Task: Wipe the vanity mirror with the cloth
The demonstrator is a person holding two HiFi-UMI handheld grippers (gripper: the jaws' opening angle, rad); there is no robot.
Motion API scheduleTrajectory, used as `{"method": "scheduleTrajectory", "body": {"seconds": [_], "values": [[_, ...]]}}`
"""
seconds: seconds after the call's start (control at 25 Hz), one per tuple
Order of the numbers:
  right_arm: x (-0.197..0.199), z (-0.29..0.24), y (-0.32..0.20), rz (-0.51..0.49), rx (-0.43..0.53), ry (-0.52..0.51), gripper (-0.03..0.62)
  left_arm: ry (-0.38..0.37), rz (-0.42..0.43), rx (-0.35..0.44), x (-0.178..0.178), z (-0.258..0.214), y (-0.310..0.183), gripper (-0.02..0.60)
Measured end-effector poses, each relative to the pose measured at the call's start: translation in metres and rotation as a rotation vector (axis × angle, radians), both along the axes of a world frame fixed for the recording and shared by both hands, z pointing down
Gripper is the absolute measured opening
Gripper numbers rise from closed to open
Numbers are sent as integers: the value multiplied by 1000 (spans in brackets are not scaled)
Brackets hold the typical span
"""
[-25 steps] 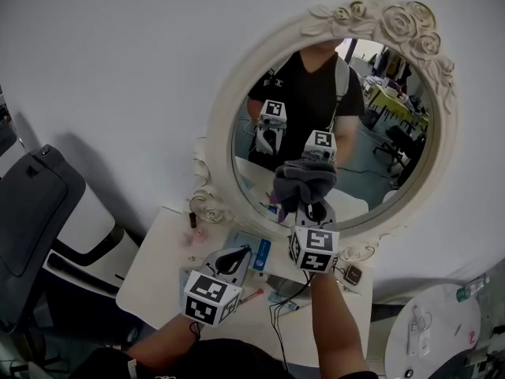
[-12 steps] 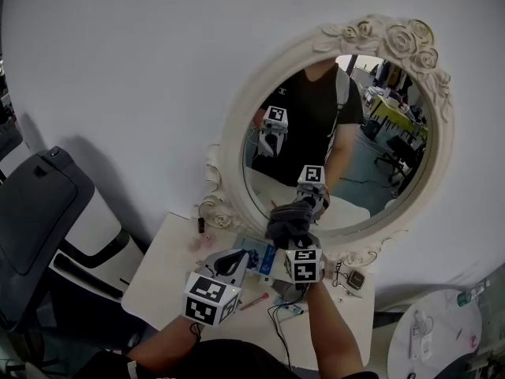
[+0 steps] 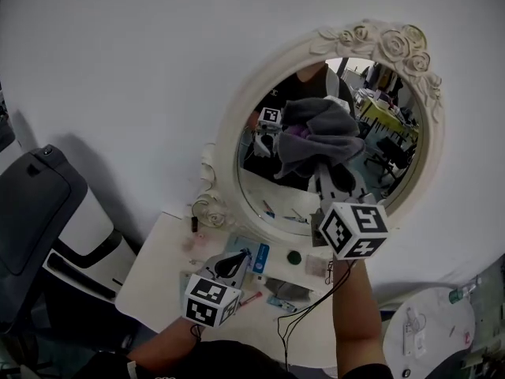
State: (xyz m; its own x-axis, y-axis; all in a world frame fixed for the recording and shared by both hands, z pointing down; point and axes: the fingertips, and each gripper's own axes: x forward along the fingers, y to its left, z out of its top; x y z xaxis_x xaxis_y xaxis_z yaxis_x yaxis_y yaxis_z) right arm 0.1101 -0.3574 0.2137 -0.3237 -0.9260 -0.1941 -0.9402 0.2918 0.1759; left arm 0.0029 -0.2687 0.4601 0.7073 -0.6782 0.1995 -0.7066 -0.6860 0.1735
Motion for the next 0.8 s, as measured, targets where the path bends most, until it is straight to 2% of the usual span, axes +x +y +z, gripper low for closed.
{"method": "scheduleTrajectory", "body": {"seconds": [0.16,0.32,0.48,0.68,0.8], "values": [[7,-91,-6,32,116,-14,43,12,-10,1,-2,0,1,0],[18,-142,-16,184,230,14,41,26,-35,-1,-10,0,-3,0],[12,-151,-32,216,231,-2,41,32,-58,-4,-18,-1,-7,0],[-9,-136,-57,144,160,20,41,40,-83,-16,-30,2,-13,0],[-14,-129,-63,102,141,1,43,42,-95,-22,-36,5,-17,0]]}}
